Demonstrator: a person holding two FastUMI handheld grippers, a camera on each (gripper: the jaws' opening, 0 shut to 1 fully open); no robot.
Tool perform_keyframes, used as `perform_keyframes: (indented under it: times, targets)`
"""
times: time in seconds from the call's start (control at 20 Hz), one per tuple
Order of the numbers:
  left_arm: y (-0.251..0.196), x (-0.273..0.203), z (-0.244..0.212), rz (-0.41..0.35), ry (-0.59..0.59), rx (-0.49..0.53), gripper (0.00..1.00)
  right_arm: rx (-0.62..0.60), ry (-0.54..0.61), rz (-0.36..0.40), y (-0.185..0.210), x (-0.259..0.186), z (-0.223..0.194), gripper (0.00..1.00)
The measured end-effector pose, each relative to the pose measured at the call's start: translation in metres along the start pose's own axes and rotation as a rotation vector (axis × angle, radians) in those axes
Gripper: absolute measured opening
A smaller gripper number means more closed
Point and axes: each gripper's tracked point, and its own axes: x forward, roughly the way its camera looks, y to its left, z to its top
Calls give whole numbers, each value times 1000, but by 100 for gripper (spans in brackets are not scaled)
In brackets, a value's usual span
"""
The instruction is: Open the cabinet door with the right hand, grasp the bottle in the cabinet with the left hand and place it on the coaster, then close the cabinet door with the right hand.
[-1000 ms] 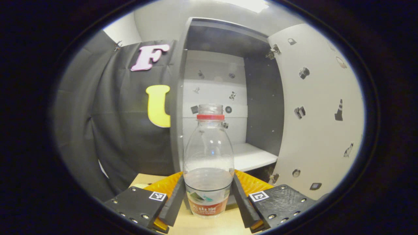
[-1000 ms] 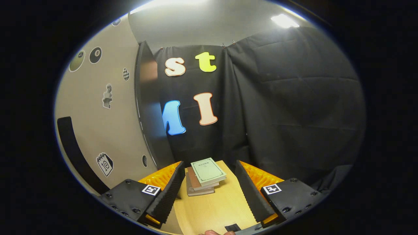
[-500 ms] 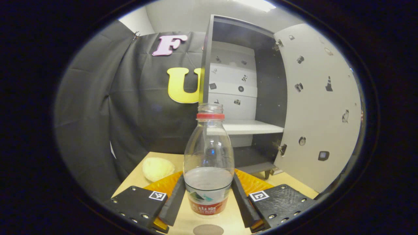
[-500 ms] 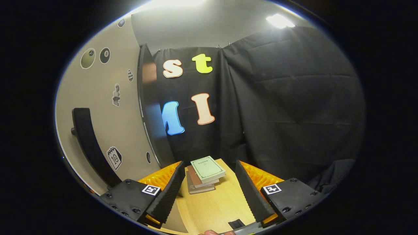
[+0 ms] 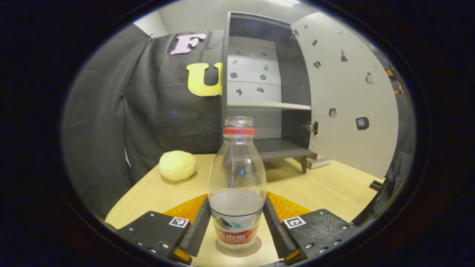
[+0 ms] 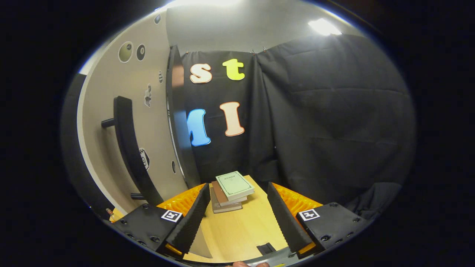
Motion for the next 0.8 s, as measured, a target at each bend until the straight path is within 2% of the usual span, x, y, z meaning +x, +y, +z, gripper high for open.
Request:
perform_keyframes:
  times: [0.15, 0.25, 0.45, 0.55, 0.6, 0.65, 0.75, 0.8]
  targets:
    - [3, 1, -14, 12, -4, -4, 77, -14, 0, 26, 12, -2, 1, 98]
    - [2, 2, -21, 14, -5, -10, 75, -30, -4, 14, 9, -2, 2, 98]
    - [4, 1, -34, 28, -11, -37, 78, -19, 8, 17, 13, -1, 1, 98]
    - [6, -2, -39, 35, -10, -39, 75, -10, 12, 16, 13, 0, 0, 98]
    - [8, 0, -40, 32, -8, -39, 80, -3, 12, 15, 13, 0, 0, 93]
    - [7, -1, -42, 31, 0, -43, 79, 5, 11, 12, 11, 0, 0, 98]
    - [6, -4, -45, 32, 14, -52, 79, 16, 9, 3, 8, 0, 0, 98]
    - [4, -7, -46, 26, 16, -55, 85, 15, 8, -2, 6, 0, 0, 98]
